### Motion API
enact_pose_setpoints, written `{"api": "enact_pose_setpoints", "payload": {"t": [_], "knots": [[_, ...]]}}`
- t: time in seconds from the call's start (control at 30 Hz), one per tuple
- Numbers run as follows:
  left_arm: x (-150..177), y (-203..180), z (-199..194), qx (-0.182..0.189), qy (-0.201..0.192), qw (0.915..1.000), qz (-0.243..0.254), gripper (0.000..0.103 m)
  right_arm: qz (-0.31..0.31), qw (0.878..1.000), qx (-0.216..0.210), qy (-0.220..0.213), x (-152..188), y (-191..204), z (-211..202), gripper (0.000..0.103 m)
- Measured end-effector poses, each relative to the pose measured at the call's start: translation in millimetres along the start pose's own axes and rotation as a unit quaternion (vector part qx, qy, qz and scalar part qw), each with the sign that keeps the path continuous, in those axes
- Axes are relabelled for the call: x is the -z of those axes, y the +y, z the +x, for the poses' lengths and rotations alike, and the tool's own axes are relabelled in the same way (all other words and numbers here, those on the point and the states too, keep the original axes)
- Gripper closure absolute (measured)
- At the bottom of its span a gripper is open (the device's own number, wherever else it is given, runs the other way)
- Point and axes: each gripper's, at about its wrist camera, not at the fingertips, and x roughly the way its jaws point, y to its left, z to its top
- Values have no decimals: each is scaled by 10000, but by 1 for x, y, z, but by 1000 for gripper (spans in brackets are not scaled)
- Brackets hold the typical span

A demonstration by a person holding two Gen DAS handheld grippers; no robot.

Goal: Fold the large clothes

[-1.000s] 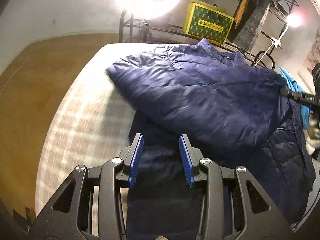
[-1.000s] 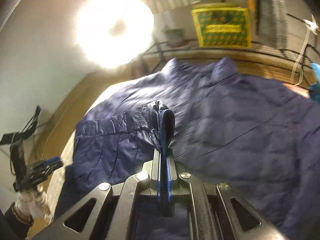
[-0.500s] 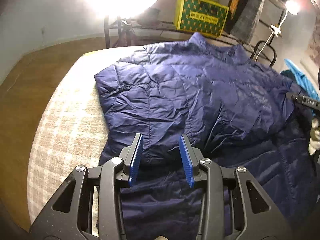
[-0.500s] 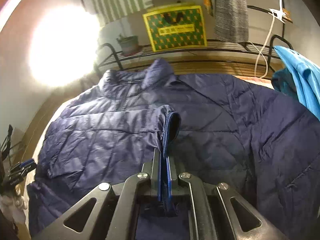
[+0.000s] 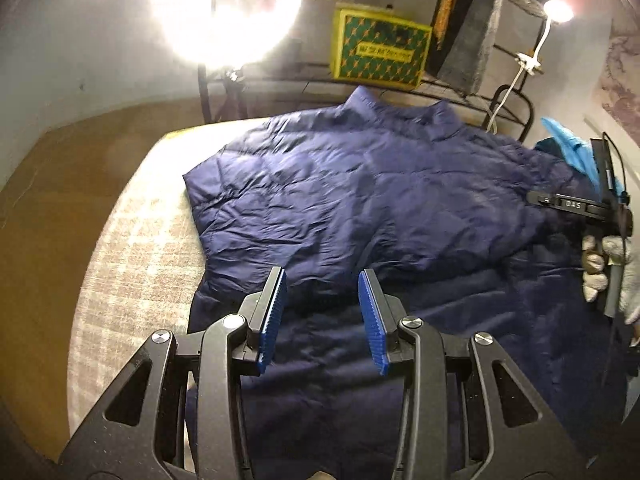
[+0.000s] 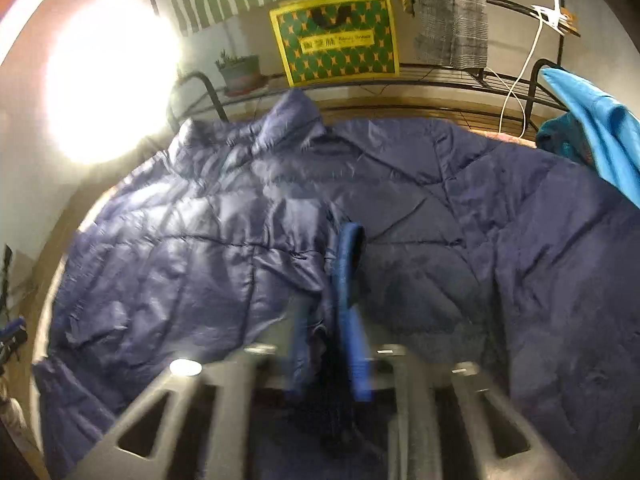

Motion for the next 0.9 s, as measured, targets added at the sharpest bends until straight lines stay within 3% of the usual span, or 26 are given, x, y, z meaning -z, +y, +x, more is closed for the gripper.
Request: {"api": "enact_pose_setpoints", "payload": {"t": [0.13, 0.37, 0.5, 0.6, 0.67, 0.77, 0.9], "knots": [[-1, -20, -43, 196, -262, 9995, 4, 65, -54, 9994, -202, -294, 5, -3, -44, 64], [7, -68, -113, 268, -471, 9984, 166, 65, 66, 9967, -266, -771, 33, -28, -145, 47], [22, -92, -146, 511, -580, 9970, 49, 51, 176, 9933, -93, -1136, 61, -50, -203, 44], [33, -110, -159, 647, -571, 9962, 69, 50, 140, 9921, 94, -1240, 88, -67, -240, 44], [41, -124, -164, 756, -500, 9958, 106, 50, 199, 9922, 208, -1212, 111, -82, -263, 37], [52, -138, -164, 1024, -330, 9942, -55, 43, 458, 9916, 436, -1130, 144, -110, -292, 33], [67, -167, -166, 905, -387, 9947, 292, 42, 864, 9886, 688, -1019, 185, -146, -321, 33]]}}
